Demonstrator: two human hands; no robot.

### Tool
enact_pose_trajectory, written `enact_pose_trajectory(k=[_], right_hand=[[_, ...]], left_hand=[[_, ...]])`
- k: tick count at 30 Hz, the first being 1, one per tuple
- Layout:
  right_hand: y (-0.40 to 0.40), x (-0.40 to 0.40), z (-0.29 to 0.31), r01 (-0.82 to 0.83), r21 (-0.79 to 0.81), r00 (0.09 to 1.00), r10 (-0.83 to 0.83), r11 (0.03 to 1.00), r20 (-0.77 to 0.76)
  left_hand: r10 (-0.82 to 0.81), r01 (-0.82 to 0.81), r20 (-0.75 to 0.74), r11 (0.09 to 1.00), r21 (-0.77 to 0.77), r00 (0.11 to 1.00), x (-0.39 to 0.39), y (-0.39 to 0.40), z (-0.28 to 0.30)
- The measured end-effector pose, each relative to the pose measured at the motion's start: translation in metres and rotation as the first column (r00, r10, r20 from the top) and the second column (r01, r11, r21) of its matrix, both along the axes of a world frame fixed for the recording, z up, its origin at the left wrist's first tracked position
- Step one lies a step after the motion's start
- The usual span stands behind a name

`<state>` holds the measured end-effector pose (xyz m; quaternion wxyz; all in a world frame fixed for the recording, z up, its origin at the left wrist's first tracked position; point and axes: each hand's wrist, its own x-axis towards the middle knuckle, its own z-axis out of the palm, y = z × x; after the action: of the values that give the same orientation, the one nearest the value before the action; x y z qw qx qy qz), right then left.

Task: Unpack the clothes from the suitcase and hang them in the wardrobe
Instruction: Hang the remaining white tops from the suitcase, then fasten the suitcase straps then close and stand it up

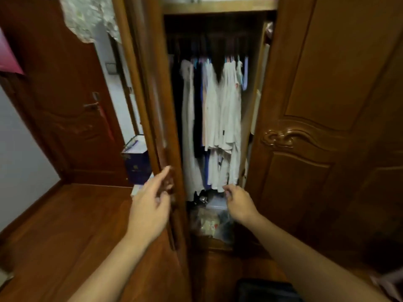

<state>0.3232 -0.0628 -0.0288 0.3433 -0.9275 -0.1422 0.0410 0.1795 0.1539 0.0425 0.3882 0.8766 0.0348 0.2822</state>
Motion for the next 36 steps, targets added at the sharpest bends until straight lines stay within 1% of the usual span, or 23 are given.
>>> enact_pose_trajectory(k=[1,2,4,5,7,9,10,12,14,16,20,22,24,25,26,28,30,31,32,33,34,35,36], right_hand=[[-0.01,0.002,0.004,0.062,0.048,0.997,-0.064,0.997,0.038],[-0.023,0.005,0.009,0.107,0.073,0.991,-0.113,0.992,0.079],[-0.051,0.006,0.017,0.158,0.044,0.978,-0.163,0.986,0.133],[-0.065,0.006,0.018,0.174,0.007,0.976,-0.174,0.985,0.135],[-0.086,0.006,0.017,0.211,-0.067,0.975,-0.204,0.975,0.092],[-0.096,0.005,0.011,0.255,-0.092,0.967,-0.251,0.963,0.053],[-0.099,0.005,0.007,0.281,-0.086,0.96,-0.278,0.956,0.044],[-0.101,0.007,0.002,0.333,-0.068,0.943,-0.332,0.94,0.036],[-0.1,0.015,-0.002,0.363,-0.081,0.932,-0.362,0.928,0.025],[-0.097,0.032,-0.005,0.401,-0.108,0.916,-0.399,0.91,0.036],[-0.08,0.081,-0.01,0.523,-0.149,0.851,-0.523,0.839,0.044],[-0.063,0.107,-0.013,0.554,-0.152,0.83,-0.558,0.819,0.015],[-0.045,0.125,-0.014,0.613,-0.13,0.781,-0.623,0.779,-0.046],[-0.034,0.128,-0.016,0.638,-0.124,0.756,-0.648,0.76,-0.089],[-0.027,0.13,-0.017,0.659,-0.121,0.734,-0.67,0.742,-0.114],[-0.019,0.127,-0.023,0.695,-0.121,0.694,-0.705,0.709,-0.145],[-0.017,0.111,-0.04,0.747,-0.125,0.632,-0.756,0.653,-0.169],[-0.018,0.096,-0.056,0.773,-0.133,0.594,-0.781,0.62,-0.19],[-0.019,0.074,-0.075,0.797,-0.143,0.549,-0.803,0.587,-0.231],[-0.02,0.046,-0.097,0.819,-0.162,0.495,-0.821,0.55,-0.284],[-0.02,0.013,-0.123,0.839,-0.189,0.432,-0.836,0.51,-0.338],[-0.018,-0.024,-0.151,0.854,-0.223,0.362,-0.846,0.469,-0.392],[-0.014,-0.061,-0.176,0.865,-0.264,0.282,-0.85,0.426,-0.444]], left_hand=[[-0.075,0.081,-0.042,0.984,0.156,0.996,0.013,-0.008,0.002],[-0.116,0.14,-0.092,0.933,0.331,0.989,0.03,-0.012,0.002],[-0.116,0.165,-0.119,0.776,0.608,0.986,0.069,-0.015,0.006],[-0.127,0.164,-0.105,0.687,0.708,0.986,0.09,-0.015,0.009],[-0.177,0.192,-0.118,0.495,0.847,0.977,0.135,-0.017,0.013],[-0.212,0.21,-0.145,0.327,0.921,0.966,0.185,-0.024,0.011],[-0.213,0.208,-0.152,0.273,0.939,0.965,0.212,-0.03,0.01],[-0.197,0.188,-0.148,0.204,0.961,0.969,0.263,-0.042,0.009],[-0.168,0.161,-0.132,0.173,0.972,0.977,0.307,-0.047,0.006],[-0.164,0.143,-0.116,0.163,0.976,0.98,0.343,-0.045,-0.004],[-0.222,0.1,-0.07,0.131,0.986,0.973,0.398,-0.036,-0.021],[-0.263,0.091,-0.056,0.122,0.988,0.963,0.419,-0.03,-0.021],[-0.305,0.112,-0.073,0.11,0.988,0.95,0.423,-0.027,-0.02],[-0.319,0.132,-0.09,0.114,0.985,0.943,0.418,-0.025,-0.02],[-0.34,0.156,-0.098,0.149,0.977,0.936,0.414,-0.025,-0.021],[-0.417,0.206,-0.082,0.262,0.943,0.905,0.404,-0.03,-0.018],[-0.556,0.277,-0.028,0.368,0.888,0.83,0.392,-0.04,-0.027],[-0.642,0.328,-0.015,0.372,0.868,0.766,0.384,-0.046,-0.042],[-0.72,0.403,-0.043,0.337,0.851,0.692,0.374,-0.052,-0.061],[-0.775,0.503,-0.118,0.279,0.818,0.621,0.359,-0.061,-0.085],[-0.791,0.623,-0.245,0.209,0.754,0.56,0.342,-0.071,-0.113],[-0.763,0.749,-0.415,0.133,0.65,0.496,0.322,-0.078,-0.143],[-0.689,0.858,-0.598,0.067,0.51,0.409,0.3,-0.082,-0.175]])
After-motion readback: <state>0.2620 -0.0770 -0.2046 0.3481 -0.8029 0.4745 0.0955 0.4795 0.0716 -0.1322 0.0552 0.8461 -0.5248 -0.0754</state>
